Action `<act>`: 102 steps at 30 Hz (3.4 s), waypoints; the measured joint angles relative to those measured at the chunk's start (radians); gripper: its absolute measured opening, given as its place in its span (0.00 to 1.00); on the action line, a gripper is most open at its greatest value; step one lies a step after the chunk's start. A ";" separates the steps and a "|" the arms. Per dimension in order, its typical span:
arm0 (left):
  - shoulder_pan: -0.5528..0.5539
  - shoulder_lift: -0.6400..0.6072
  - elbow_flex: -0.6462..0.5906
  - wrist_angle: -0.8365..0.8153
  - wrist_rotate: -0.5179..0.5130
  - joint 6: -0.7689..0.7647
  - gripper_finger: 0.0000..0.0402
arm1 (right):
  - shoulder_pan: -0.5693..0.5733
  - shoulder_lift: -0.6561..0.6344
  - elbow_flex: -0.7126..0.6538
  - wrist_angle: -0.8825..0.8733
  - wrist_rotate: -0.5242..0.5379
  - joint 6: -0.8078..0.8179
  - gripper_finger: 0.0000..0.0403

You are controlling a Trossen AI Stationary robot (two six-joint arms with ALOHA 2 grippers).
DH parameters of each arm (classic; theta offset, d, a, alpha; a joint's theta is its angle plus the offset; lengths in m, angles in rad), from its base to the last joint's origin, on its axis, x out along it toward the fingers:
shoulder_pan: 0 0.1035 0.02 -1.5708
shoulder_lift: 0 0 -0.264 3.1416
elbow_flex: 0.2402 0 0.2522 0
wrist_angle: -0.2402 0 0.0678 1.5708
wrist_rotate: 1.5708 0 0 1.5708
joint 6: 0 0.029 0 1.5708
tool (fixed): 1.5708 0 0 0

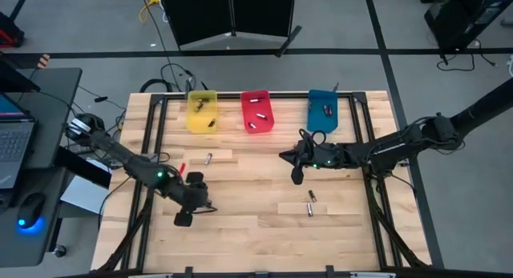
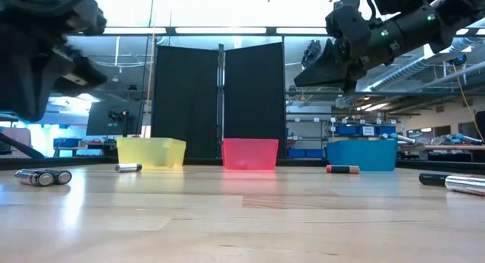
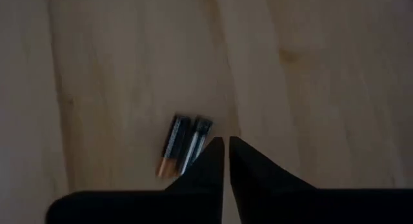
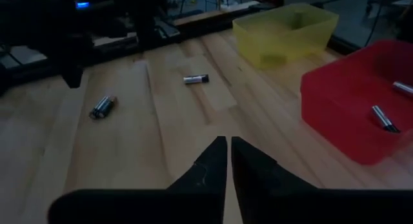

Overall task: Sort batteries
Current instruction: Put the bottom left silver battery into the red bin

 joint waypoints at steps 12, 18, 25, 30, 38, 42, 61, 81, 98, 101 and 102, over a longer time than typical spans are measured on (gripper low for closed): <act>-0.049 0.116 0.000 -0.022 -0.067 -0.047 0.26 | 0.000 0.000 0.000 0.020 -0.003 -0.028 0.07; -0.048 0.154 0.000 -0.015 -0.087 -0.024 0.29 | 0.000 0.000 0.000 0.020 -0.004 -0.036 0.07; -0.048 0.183 0.000 -0.015 -0.094 0.001 0.29 | 0.000 0.000 0.000 0.019 -0.004 -0.036 0.07; -0.048 0.189 0.000 -0.006 -0.094 0.001 0.29 | 0.000 0.000 0.000 0.018 -0.004 -0.036 0.06; -0.048 0.189 -0.011 0.027 -0.062 -0.005 0.29 | 0.000 0.000 0.000 0.018 -0.004 -0.036 0.06; -0.048 0.189 -0.023 0.031 -0.049 -0.037 0.29 | 0.000 0.000 0.000 0.017 -0.004 -0.036 0.06; -0.056 0.260 0.024 -0.010 -0.055 -0.072 0.12 | 0.000 0.000 0.000 0.007 -0.004 -0.036 0.06; 0.455 0.174 0.270 -0.034 -0.135 0.312 0.12 | 0.001 0.000 0.000 0.006 -0.004 -0.042 0.04; 1.009 0.553 0.722 -0.036 0.125 0.762 0.12 | 0.001 0.000 0.000 0.000 -0.005 -0.043 0.05; 1.042 0.676 0.829 -0.100 0.136 0.797 0.12 | 0.001 0.000 0.000 -0.002 -0.005 -0.044 0.05; 1.051 0.714 0.867 -0.117 0.136 0.812 0.12 | 0.001 0.000 0.000 -0.002 -0.005 -0.043 0.05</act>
